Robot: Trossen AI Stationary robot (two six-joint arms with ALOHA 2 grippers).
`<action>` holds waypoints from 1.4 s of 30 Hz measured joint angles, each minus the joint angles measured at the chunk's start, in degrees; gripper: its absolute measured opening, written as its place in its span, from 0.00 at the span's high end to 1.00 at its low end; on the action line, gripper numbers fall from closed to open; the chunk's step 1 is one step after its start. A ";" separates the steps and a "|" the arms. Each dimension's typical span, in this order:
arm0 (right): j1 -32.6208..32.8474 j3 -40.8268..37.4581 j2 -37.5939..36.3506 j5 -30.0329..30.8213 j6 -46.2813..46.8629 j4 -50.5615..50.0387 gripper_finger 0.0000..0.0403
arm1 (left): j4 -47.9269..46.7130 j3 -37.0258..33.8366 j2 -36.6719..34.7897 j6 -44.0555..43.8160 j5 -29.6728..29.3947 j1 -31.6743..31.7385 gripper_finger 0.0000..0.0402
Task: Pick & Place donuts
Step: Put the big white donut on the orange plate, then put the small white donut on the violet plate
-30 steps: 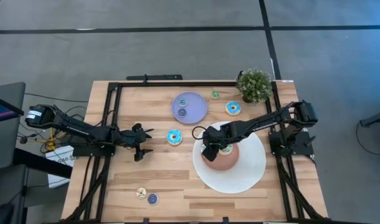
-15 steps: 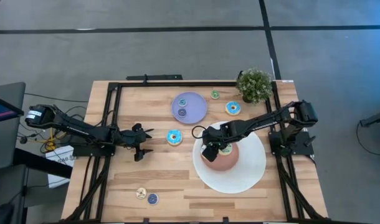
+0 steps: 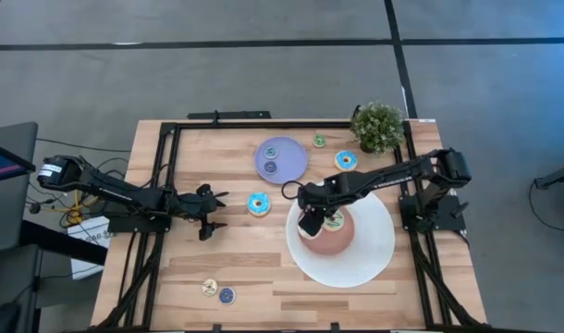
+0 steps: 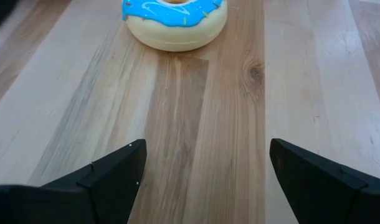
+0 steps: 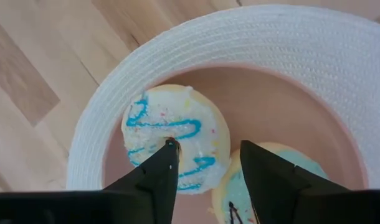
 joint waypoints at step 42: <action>-1.64 -1.48 -2.64 6.21 -2.87 0.05 0.98 | 0.16 0.04 0.01 0.63 -0.07 0.00 0.17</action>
